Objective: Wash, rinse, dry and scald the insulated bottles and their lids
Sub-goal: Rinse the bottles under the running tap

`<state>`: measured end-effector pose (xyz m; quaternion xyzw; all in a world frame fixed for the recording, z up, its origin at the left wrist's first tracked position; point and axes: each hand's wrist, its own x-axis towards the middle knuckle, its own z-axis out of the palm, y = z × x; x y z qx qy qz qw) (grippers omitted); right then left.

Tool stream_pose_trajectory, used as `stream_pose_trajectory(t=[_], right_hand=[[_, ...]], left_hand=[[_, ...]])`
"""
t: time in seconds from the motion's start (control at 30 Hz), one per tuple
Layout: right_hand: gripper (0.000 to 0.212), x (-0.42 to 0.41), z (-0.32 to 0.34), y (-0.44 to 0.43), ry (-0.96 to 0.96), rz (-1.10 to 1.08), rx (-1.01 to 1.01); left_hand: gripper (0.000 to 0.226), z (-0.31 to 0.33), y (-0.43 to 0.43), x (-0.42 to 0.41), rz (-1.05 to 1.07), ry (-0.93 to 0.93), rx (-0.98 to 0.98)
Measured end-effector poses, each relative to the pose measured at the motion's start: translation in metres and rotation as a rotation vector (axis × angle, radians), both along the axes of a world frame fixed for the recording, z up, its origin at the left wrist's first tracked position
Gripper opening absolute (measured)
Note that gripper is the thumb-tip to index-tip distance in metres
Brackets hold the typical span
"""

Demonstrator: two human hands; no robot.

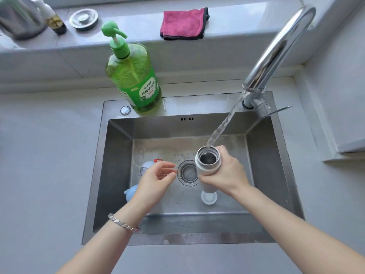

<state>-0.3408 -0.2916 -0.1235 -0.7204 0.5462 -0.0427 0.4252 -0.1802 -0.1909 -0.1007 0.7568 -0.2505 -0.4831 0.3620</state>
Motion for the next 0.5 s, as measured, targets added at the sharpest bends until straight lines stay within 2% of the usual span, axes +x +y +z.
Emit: stream_pose_trajectory(t=[0.07,0.2,0.3,0.4,0.5], right_hand=[[0.051,0.004,0.004,0.002,-0.019,0.044,-0.005],[0.054,0.004,0.007,-0.009,-0.063,-0.165,-0.046],[0.057,0.004,0.007,-0.009,0.018,-0.06,-0.032],[0.056,0.005,0.009,-0.013,-0.036,-0.165,-0.034],[0.054,0.008,0.01,-0.014,0.03,-0.051,-0.021]], left_hand=[[0.021,-0.001,0.001,0.002,0.005,-0.012,0.012],[0.022,0.0,0.004,0.006,0.032,-0.012,0.011],[0.023,0.002,0.006,0.008,0.047,-0.016,0.012],[0.019,0.003,0.008,0.009,0.04,-0.017,0.015],[0.019,0.004,0.009,0.009,0.043,-0.019,0.018]])
